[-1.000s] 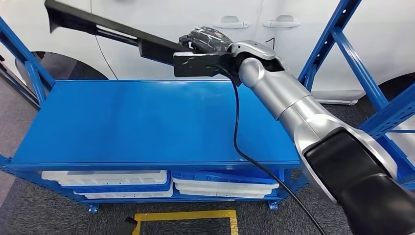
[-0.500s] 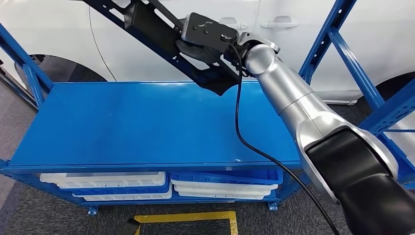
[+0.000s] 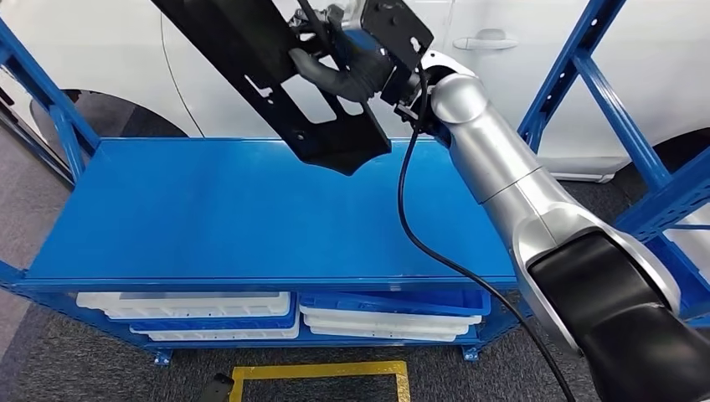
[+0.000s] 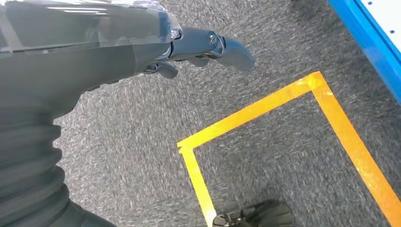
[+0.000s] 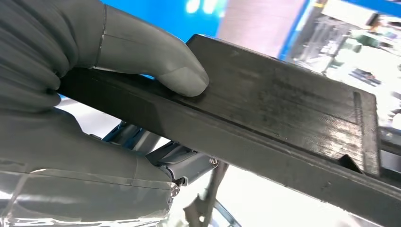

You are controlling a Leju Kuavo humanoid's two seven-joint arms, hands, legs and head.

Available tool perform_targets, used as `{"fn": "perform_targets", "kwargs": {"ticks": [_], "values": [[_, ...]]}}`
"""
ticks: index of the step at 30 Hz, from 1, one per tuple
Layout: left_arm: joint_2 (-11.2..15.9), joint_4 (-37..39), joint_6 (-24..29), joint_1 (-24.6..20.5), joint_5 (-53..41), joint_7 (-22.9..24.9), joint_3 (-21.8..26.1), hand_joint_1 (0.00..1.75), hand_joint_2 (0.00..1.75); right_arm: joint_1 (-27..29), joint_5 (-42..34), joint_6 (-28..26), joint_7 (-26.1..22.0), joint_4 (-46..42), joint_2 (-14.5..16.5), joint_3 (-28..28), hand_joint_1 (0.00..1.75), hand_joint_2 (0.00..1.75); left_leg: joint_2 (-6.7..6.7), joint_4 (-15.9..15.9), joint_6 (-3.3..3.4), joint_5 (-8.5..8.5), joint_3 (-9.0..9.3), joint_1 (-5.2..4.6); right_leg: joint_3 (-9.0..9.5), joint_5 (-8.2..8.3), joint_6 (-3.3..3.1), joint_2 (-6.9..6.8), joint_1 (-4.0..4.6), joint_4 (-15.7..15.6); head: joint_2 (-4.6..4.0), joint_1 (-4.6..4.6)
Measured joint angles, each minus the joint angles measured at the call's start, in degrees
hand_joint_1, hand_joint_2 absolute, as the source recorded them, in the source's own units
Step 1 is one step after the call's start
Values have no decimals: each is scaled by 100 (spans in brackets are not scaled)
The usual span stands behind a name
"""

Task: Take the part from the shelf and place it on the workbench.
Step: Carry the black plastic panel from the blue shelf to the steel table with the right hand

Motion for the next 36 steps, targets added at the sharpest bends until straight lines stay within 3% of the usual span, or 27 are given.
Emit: {"fn": "perform_targets", "kwargs": {"ticks": [4, 7, 9, 10, 11, 13, 14, 19, 21, 23, 24, 25, 26, 28, 30, 32, 34, 36], "values": [[0, 0, 153, -5, -30, 5, -1, 0, 175, 118, -155, -90, 55, -359, -132, 30, 169, 175, 14, 83, -119, -90, -30, -3, 52, 36, -75, -9, -30, -104, -1, 0], [10, 0, 204, -6, -38, 16, -1, 0, 175, 185, -223, -114, 36, -552, -229, 49, 169, 175, 17, 927, -180, -566, -381, 12, 74, 58, -124, -24, -57, -149, -1, 0], [15, 0, 206, -5, 6, 34, 3, 0, 175, 283, -283, -83, -11, -644, -264, 72, 169, 175, 18, 1434, -216, -721, -595, 29, 75, 55, -130, -14, -57, -139, -1, 0], [18, 0, 204, -6, 40, 40, 10, 0, 175, 343, -314, -65, -37, -699, -281, 89, 169, 175, 19, 1418, -229, -649, -583, 39, 76, 48, -126, -7, -60, -128, 0, 0], [21, 0, 196, -5, 79, 43, 22, 0, 175, 402, -343, -52, -62, -767, -298, 107, 169, 175, 20, 1188, -238, -484, -472, 52, 78, 35, -113, 2, -65, -110, -1, 0], [27, 0, 178, -5, 137, 29, 54, 0, 175, 498, -409, -32, -108, -941, -338, 144, 169, 175, 23, 471, -237, -168, -130, 64, 64, -10, -64, 18, -64, -45, -1, 0], [30, 0, 168, -5, 161, 17, 67, 0, 175, 547, -446, -16, -127, -1046, -360, 160, 169, 175, 19, 213, -214, -97, -3, 61, 47, -26, -34, 24, -56, -16, -1, -1], [36, 0, 158, 27, 226, 3, 112, 0, 175, 932, -572, 27, -162, -1674, -547, 219, 169, 175, -11, 14, -46, -92, 85, 57, -6, -110, 101, 17, -53, 79, -1, 0], [37, 1, 159, 30, 236, 4, 123, 0, 175, 1106, -588, 32, -189, -1936, -671, 236, 169, 175, -8, -15, 7, -76, 98, 70, -217, -384, 154, 17, -72, 540, 0, 1], [37, 1, 155, 35, 233, 4, 130, 0, 175, 1344, -598, 46, -257, -2178, -807, 253, 169, 175, -7, -17, 30, -81, 99, 69, -572, -686, 185, 17, -76, 1270, 0, 0], [37, 1, 150, 39, 231, 4, 134, 0, 175, 1490, -596, 53, -295, -2291, -881, 262, 169, 175, -10, -16, 35, -85, 102, 68, -696, -731, 190, 16, -78, 1507, -1, 0], [37, 1, 145, 41, 226, 4, 139, 0, 175, 1629, -591, 59, -327, -2396, -953, 272, 169, 175, -16, -15, 39, -88, 106, 67, -724, -669, 186, 16, -80, 1536, 0, 0], [37, 0, 140, 44, 217, 5, 144, 0, 175, 1743, -582, 61, -352, -2488, -1024, 279, 169, 175, -22, -13, 38, -90, 112, 67, -643, -512, 172, 16, -80, 1339, 1, 0], [36, 0, 131, 45, 201, 6, 150, 0, 175, 1889, -570, 61, -386, -2649, -1142, 284, 169, 175, -28, -11, 23, -101, 122, 57, -278, -135, 119, 16, -67, 551, 0, 0], [36, 0, 126, 41, 193, 7, 151, 0, 175, 1997, -567, 61, -418, -2795, -1224, 284, 169, 175, -22, -10, -16, -111, 122, 39, -45, 29, 72, 19, -35, 38, -1, 0], [34, 0, 123, 37, 192, 7, 152, 0, 175, 2126, -562, 61, -436, -2925, -1291, 284, 169, 175, -14, -24, -75, -112, 129, 32, -26, 33, 32, 26, -10, -32, 0, 0], [31, 0, 124, 37, 193, 7, 152, 0, 175, 2256, -556, 59, -443, -3046, -1353, 281, 169, 175, -7, 20, -132, -170, 115, 38, 0, 51, -33, 19, -38, -71, 0, 0], [30, 0, 127, 37, 194, 7, 152, 0, 175, 2368, -553, 49, -456, -3165, -1384, 278, 169, 175, -1, 425, -169, -431, -53, 41, 28, 72, -100, 6, -66, -116, -1, 0]]}}
